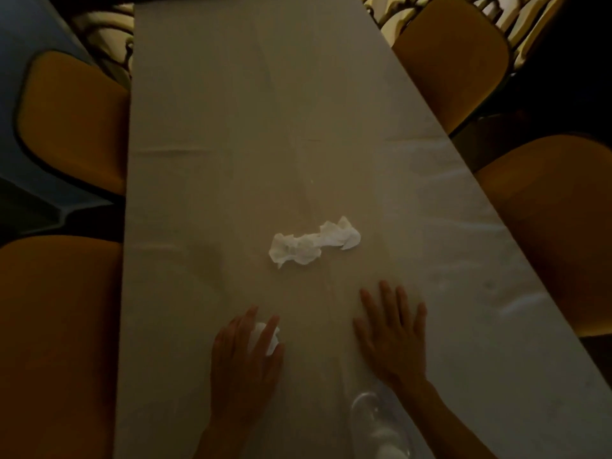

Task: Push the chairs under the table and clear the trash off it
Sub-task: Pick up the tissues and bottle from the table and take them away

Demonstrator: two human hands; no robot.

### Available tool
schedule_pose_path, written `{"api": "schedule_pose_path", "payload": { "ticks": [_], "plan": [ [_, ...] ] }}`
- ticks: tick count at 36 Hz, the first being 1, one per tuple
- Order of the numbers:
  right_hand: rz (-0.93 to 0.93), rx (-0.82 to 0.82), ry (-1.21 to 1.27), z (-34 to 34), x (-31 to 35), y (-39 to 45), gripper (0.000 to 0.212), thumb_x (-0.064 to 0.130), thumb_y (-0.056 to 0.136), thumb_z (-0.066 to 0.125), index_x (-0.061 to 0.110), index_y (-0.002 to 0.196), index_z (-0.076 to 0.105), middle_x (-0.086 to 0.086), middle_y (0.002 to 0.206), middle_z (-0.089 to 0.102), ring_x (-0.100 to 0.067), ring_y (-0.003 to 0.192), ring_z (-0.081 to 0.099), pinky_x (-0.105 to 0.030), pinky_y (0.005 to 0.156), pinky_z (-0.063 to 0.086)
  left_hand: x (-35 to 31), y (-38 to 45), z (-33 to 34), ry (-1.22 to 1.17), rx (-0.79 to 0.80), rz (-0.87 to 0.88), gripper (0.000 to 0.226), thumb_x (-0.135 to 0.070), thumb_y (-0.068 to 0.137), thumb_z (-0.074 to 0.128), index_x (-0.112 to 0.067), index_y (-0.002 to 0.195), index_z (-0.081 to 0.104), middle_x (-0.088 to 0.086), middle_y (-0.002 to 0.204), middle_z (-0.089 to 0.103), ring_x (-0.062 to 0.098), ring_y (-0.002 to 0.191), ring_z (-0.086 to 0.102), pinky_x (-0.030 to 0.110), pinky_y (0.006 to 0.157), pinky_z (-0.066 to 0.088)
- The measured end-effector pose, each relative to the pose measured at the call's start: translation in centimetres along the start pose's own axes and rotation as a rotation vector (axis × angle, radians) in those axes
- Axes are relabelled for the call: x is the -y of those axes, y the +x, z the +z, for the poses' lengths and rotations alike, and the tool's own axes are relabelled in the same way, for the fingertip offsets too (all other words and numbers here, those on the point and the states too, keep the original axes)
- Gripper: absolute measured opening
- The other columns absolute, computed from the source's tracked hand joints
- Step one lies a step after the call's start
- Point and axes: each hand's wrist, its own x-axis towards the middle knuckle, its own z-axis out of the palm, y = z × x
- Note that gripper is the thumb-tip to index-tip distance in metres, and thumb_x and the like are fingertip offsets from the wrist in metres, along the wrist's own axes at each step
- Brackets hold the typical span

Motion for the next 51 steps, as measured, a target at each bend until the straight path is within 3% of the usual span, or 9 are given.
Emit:
{"api": "schedule_pose_path", "payload": {
  "ticks": [14, 17, 20, 23, 28, 34, 39, 46, 51],
  "plan": [
    [0.002, -0.070, 0.016, -0.4, 0.1, 0.4, 0.057, 0.052, 0.089, 0.039, 0.041, 0.145, 0.039, -0.002, 0.159, 0.031, -0.030, 0.145, 0.028, -0.062, 0.115, 0.014, 0.1, 4.1, 2.4, -0.239, -0.075, 0.081, 0.045, -0.009, 0.095, 0.034, -0.019, 0.137, 0.048, 0.011, 0.147, 0.036, 0.033, 0.132, 0.034, 0.022, 0.117, 0.015],
    [-0.001, -0.098, 0.025, -0.2, 0.0, 0.4, 0.057, 0.053, 0.088, 0.040, 0.040, 0.144, 0.043, -0.002, 0.158, 0.032, -0.030, 0.145, 0.030, -0.062, 0.115, 0.016, -1.5, 8.1, 1.6, -0.257, -0.143, 0.108, 0.052, 0.001, 0.089, 0.044, -0.022, 0.135, 0.050, 0.011, 0.147, 0.037, 0.030, 0.135, 0.033, 0.024, 0.118, 0.016],
    [0.005, -0.095, 0.035, -0.3, 0.0, 0.5, 0.055, 0.058, 0.094, 0.026, 0.041, 0.144, 0.040, -0.001, 0.159, 0.031, -0.028, 0.146, 0.028, -0.061, 0.115, 0.015, -3.2, 12.6, 1.4, -0.303, -0.197, 0.047, 0.035, -0.027, 0.102, 0.047, -0.041, 0.134, 0.048, -0.012, 0.150, 0.034, 0.014, 0.142, 0.026, 0.023, 0.115, 0.023],
    [0.012, -0.089, 0.057, -0.5, 0.1, 0.6, 0.059, 0.062, 0.094, 0.016, 0.041, 0.144, 0.041, -0.001, 0.159, 0.031, -0.027, 0.146, 0.028, -0.061, 0.116, 0.015, -4.5, 15.9, 2.0, -0.234, -0.189, 0.097, 0.046, -0.009, 0.096, 0.052, -0.030, 0.138, 0.047, 0.010, 0.151, 0.034, 0.032, 0.138, 0.029, 0.040, 0.113, 0.030],
    [0.006, -0.153, 0.080, -0.3, 0.0, 0.8, 0.054, 0.053, 0.087, 0.042, 0.039, 0.139, 0.051, -0.002, 0.156, 0.035, -0.028, 0.143, 0.032, -0.061, 0.115, 0.018, -5.1, 16.5, 4.5, -0.126, -0.094, 0.020, 0.037, -0.041, 0.096, 0.048, -0.021, 0.126, 0.057, 0.019, 0.136, 0.046, 0.040, 0.122, 0.040, 0.056, 0.105, 0.032],
    [-0.001, -0.159, 0.098, -0.3, 0.0, 0.8, 0.057, 0.054, 0.086, 0.043, 0.039, 0.140, 0.048, -0.001, 0.156, 0.035, -0.027, 0.144, 0.031, -0.061, 0.115, 0.018, -4.1, 14.9, 4.0, -0.318, -0.141, -0.100, 0.017, -0.032, 0.093, 0.053, -0.016, 0.088, 0.055, 0.006, 0.107, 0.042, 0.027, 0.100, 0.041, 0.052, 0.082, 0.049],
    [-0.001, -0.165, 0.110, -0.3, 0.0, 0.9, 0.057, 0.052, 0.082, 0.048, 0.036, 0.136, 0.055, -0.002, 0.153, 0.041, -0.027, 0.142, 0.035, -0.061, 0.113, 0.020, -4.8, 16.4, 2.0, -0.375, -0.210, -0.139, 0.031, 0.006, 0.084, 0.057, -0.013, 0.109, 0.054, 0.013, 0.117, 0.038, 0.032, 0.098, 0.050, 0.037, 0.083, 0.049],
    [-0.016, -0.197, 0.129, -0.1, -0.1, 0.9, 0.055, 0.050, 0.084, 0.051, 0.037, 0.137, 0.053, -0.002, 0.154, 0.040, -0.026, 0.144, 0.031, -0.063, 0.113, 0.020, -9.2, 21.3, 2.0, -0.320, -0.109, 0.246, 0.048, -0.009, 0.084, 0.036, -0.018, 0.125, 0.059, 0.014, 0.136, 0.040, 0.036, 0.122, 0.044, 0.039, 0.101, 0.042],
    [-0.008, -0.218, 0.125, -0.1, -0.1, 0.9, 0.054, 0.050, 0.083, 0.052, 0.039, 0.136, 0.053, -0.001, 0.154, 0.040, -0.027, 0.143, 0.033, -0.063, 0.112, 0.022, -10.2, 21.3, 6.8, -0.147, -0.016, 0.355, 0.036, -0.033, 0.094, 0.053, -0.031, 0.129, 0.059, 0.009, 0.143, 0.049, 0.031, 0.133, 0.042, 0.053, 0.108, 0.032]
  ]
}}
